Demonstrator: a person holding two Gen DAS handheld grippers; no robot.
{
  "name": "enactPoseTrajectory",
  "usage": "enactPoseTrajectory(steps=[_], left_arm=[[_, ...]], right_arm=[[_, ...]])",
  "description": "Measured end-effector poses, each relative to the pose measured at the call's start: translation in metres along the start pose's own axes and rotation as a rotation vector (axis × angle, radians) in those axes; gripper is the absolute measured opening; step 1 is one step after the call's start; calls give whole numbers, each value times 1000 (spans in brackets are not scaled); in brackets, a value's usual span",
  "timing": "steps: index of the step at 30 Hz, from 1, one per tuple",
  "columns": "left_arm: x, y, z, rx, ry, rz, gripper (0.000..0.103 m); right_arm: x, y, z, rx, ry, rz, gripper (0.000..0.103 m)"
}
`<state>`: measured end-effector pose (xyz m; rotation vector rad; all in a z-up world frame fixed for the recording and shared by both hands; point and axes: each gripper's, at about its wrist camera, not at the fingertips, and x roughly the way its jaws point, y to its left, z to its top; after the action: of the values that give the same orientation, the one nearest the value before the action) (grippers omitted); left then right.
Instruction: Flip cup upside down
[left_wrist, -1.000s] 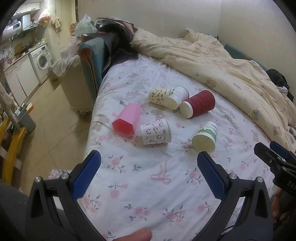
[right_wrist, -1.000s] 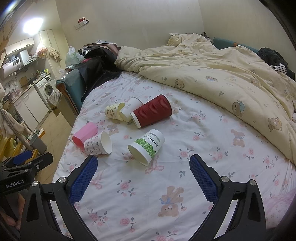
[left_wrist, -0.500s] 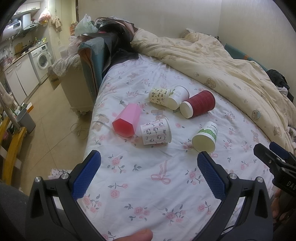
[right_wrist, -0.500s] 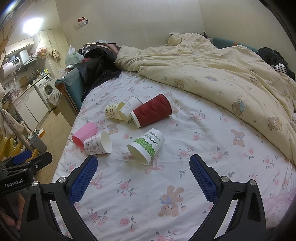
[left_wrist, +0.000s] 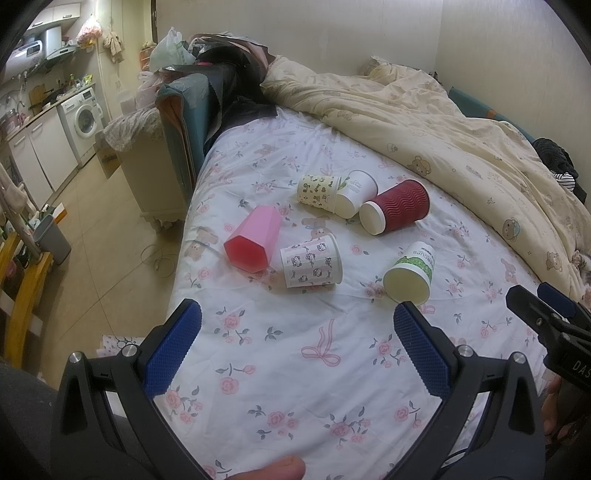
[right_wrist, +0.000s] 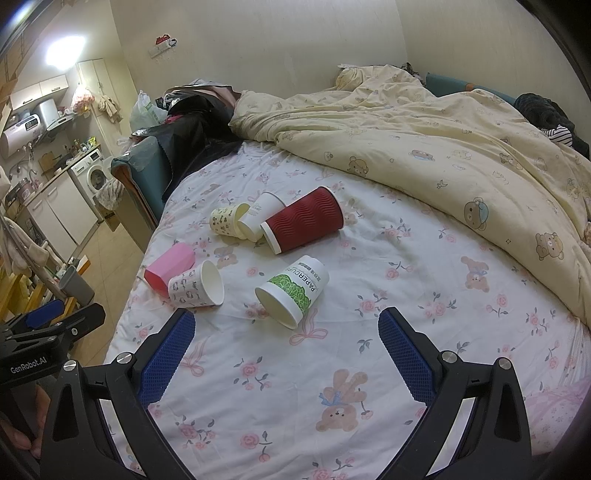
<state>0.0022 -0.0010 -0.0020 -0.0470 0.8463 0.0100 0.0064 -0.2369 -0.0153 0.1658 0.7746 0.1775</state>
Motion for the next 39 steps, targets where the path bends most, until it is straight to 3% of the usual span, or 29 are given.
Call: enactPoseTrajectory(steps=[17, 26, 35, 39], left_arm=[[-1, 1, -1, -1, 0, -8, 103], [-3, -8, 12, 52, 28, -61, 103], [17, 0, 49, 46, 74, -55, 103], [36, 9, 58, 26, 134, -77, 103]], right_arm=[[0, 0, 0, 1, 2, 2, 102], [0, -4, 3, 10, 19, 7, 102], [14, -8, 38, 12, 43, 22, 102], [30, -3, 50, -31, 70, 9, 102]])
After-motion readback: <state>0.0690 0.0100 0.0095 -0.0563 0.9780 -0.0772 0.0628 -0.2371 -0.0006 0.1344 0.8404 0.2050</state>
